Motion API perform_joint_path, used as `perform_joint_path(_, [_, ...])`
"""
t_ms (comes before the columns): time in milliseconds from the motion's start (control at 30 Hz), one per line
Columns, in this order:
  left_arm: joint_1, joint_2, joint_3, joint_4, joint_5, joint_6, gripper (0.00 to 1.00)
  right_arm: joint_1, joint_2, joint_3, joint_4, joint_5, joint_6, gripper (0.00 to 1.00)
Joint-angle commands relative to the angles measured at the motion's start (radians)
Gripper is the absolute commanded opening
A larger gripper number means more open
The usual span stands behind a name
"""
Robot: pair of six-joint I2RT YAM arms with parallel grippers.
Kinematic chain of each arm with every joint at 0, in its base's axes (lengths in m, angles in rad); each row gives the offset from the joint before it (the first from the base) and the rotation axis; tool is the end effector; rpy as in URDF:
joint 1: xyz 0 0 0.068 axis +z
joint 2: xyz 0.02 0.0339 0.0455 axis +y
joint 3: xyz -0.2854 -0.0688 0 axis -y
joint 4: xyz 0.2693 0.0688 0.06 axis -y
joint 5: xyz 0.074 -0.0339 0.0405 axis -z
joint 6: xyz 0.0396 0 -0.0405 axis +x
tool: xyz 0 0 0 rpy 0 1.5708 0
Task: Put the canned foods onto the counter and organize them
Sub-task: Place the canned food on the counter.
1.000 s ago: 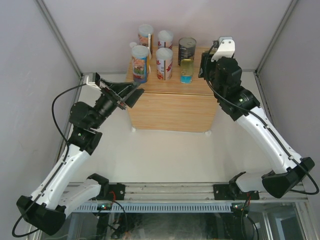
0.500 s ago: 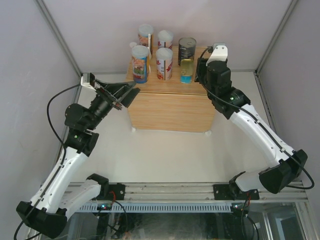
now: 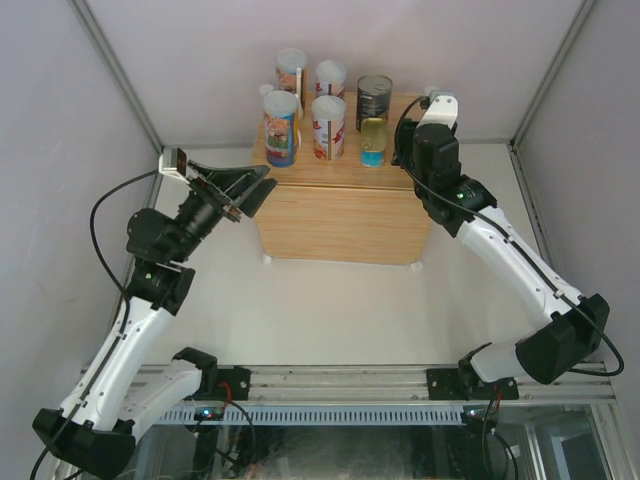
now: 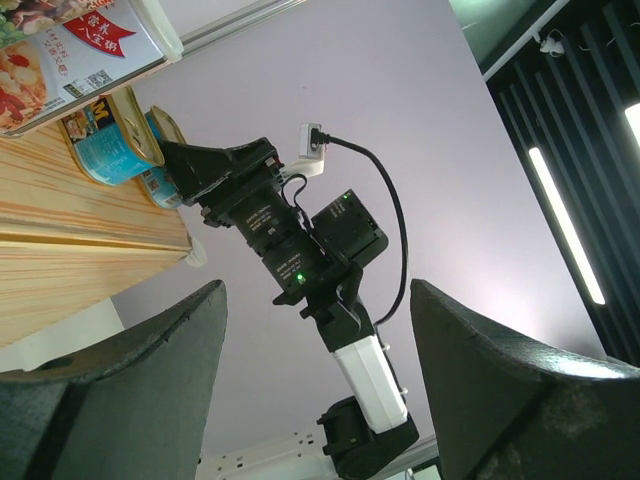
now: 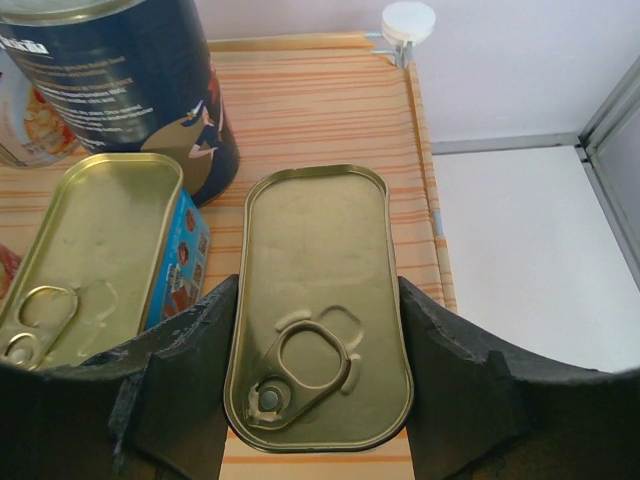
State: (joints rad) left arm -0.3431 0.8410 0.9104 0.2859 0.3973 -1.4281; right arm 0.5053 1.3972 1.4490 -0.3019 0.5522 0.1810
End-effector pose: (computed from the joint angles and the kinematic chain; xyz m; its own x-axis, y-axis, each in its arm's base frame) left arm 0.1811 -0.0810 0.4432 -0.5986 -0.7554 -0.2666 0.4170 -0.0097 -0.9089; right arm 0.3084 0.1468 0.4418 -0.2072 0.0605 -0.9764 0.0711 0.9964 0.0467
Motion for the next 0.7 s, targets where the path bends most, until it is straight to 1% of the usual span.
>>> perform_joint_path(0, [0.009,-0.016,-0.018,0.021,0.015,0.026,0.78,-0.015,-0.012,0.002,0.105,0.008,0.042,0.0])
perform_joint_path(367, [0.009,-0.014,-0.011,0.018,0.01,0.029,0.78,-0.022,-0.003,-0.01,0.104,-0.018,0.075,0.0])
perform_joint_path(667, [0.01,-0.02,-0.004,0.001,0.005,0.036,0.78,-0.021,-0.003,-0.012,0.084,-0.008,0.102,0.0])
